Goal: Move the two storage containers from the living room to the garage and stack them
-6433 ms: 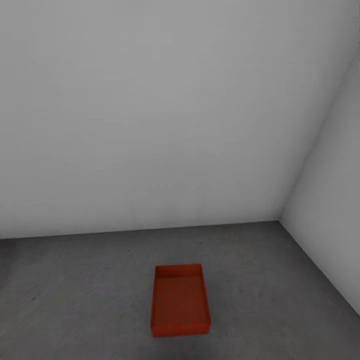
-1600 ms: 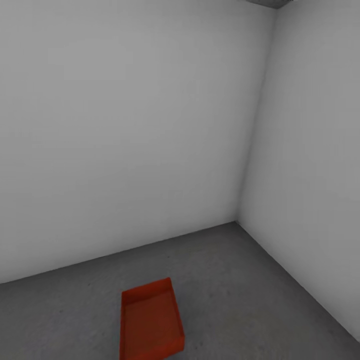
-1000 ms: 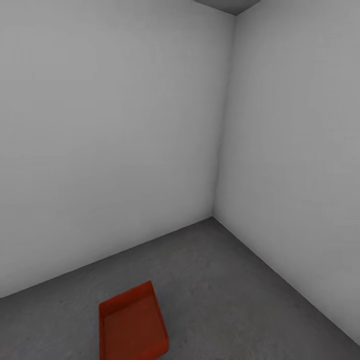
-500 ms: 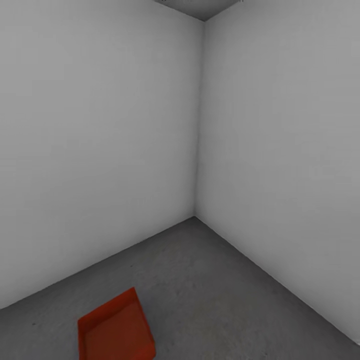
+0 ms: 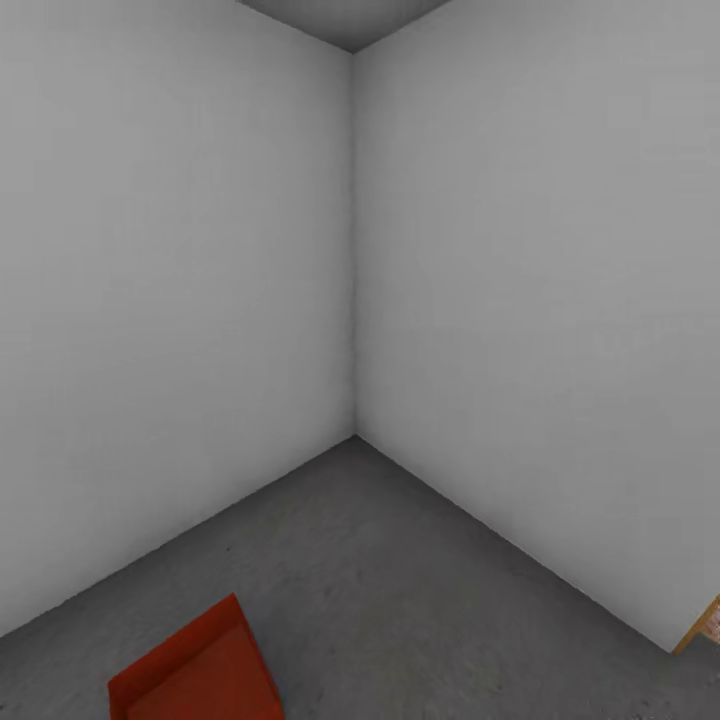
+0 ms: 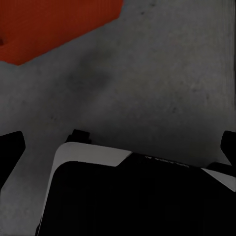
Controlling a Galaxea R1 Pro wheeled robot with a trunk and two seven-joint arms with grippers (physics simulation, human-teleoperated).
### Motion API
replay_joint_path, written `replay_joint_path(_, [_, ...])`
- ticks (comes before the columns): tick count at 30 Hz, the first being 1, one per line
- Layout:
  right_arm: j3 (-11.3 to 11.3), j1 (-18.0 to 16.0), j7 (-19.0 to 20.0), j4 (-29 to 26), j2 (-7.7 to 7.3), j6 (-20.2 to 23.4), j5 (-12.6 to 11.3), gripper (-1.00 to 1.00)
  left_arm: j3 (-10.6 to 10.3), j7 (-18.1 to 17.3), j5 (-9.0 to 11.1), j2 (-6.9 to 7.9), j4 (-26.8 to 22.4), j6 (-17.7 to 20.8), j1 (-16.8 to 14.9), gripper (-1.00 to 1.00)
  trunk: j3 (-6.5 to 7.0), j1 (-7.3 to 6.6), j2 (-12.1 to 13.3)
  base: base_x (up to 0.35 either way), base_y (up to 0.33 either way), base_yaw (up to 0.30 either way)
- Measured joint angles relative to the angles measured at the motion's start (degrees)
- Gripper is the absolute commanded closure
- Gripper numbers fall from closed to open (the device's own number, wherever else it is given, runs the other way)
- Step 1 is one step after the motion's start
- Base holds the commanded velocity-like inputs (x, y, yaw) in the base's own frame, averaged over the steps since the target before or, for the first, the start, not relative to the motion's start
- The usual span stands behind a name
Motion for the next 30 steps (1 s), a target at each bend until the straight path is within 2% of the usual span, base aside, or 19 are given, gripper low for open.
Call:
replay_joint_path(14, [-0.08, -0.02, 0.02, 0.0, -0.09, 0.03, -0.06, -1.0, -0.07, 0.0, -0.06, 0.01, 0.02, 0.5, -0.01, -1.0, 0.7, 0.01, -0.05, 0.0, 0.0, -0.261])
replay_joint_path(21, [-0.08, 0.05, 0.0, 0.0, -0.37, 0.04, -0.2, -1.0, -0.09, 0.09, 0.2, 0.47, 0.21, 1.06, 0.14, -1.0, 1.03, 0.01, -0.08, 0.0, 0.0, -0.261])
replay_joint_path(25, [-0.1, 0.97, 0.13, 0.0, -0.92, 0.01, -1.47, -1.0, -0.09, 0.15, 0.27, 1.33, 0.21, 1.78, 1.56, -1.0, 1.22, 0.01, -0.09, 0.0, 0.0, -0.261])
replay_joint_path(30, [-0.14, 1.87, 0.22, 0.0, -1.03, -0.05, -2.22, -1.0, -0.09, 0.14, 0.27, 1.59, 0.22, 2.06, 3.12, -1.0, 1.47, 0.02, -0.09, 0.0, 0.0, -0.261])
